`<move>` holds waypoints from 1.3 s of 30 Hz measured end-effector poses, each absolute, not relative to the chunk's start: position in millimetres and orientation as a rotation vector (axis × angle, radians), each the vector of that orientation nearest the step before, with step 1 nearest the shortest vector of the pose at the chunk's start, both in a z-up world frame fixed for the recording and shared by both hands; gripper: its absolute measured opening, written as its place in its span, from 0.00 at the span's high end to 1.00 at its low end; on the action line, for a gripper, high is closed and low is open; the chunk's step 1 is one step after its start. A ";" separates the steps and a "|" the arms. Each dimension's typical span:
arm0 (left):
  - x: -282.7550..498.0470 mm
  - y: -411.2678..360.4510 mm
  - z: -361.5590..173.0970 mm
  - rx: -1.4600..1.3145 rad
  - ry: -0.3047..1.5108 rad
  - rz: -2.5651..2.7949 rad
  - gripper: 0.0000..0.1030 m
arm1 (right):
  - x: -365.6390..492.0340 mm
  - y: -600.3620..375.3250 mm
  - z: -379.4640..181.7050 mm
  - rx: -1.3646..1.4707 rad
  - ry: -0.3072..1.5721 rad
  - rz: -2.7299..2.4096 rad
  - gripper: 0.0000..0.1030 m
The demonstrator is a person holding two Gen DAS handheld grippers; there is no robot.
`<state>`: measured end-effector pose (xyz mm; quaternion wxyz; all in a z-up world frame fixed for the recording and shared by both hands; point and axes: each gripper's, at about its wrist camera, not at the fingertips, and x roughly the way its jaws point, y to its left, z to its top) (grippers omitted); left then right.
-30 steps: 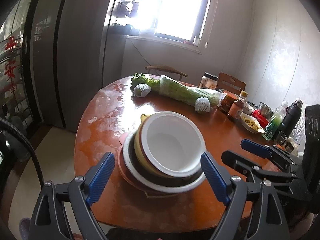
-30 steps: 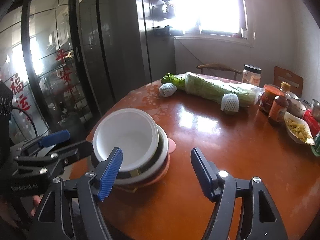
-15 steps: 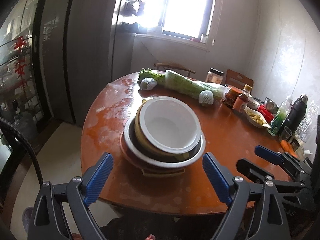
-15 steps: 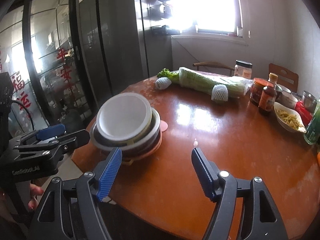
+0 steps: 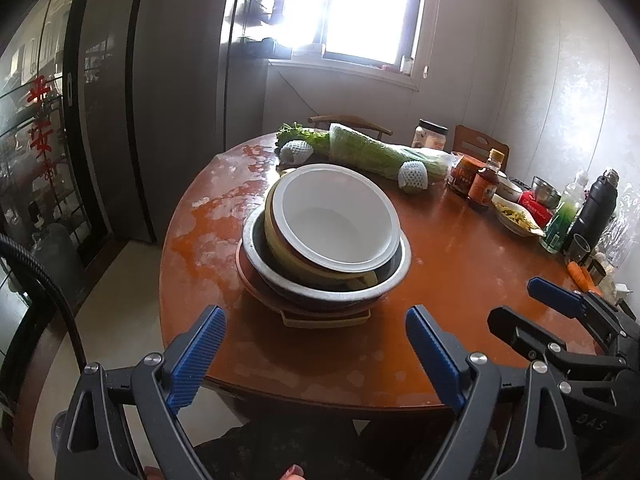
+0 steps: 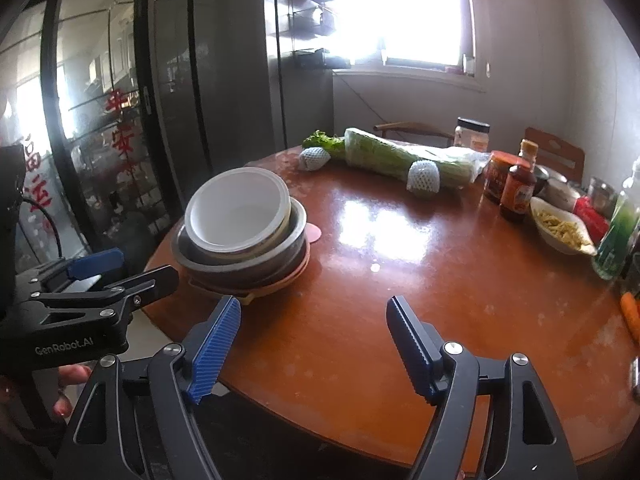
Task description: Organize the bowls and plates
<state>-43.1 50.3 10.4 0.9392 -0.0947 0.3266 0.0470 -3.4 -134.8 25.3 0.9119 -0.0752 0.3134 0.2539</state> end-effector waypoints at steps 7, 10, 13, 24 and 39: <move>-42.9 50.3 7.0 -0.198 0.678 0.093 0.11 | -0.2 -131.7 22.5 -0.160 0.658 0.521 0.25; -42.9 50.3 5.9 -0.201 0.680 0.090 0.11 | -0.1 -130.4 21.8 -0.167 0.661 0.520 0.25; -41.9 50.2 4.5 -0.202 0.685 0.087 0.11 | 0.3 -129.8 20.8 -0.169 0.665 0.520 0.25; -41.2 51.3 1.6 -0.204 0.692 0.087 0.11 | -1.8 -127.1 18.3 -0.185 0.668 0.514 0.24; -41.2 50.2 -0.1 -0.200 0.700 0.087 0.11 | -3.1 -126.1 15.7 -0.183 0.670 0.513 0.24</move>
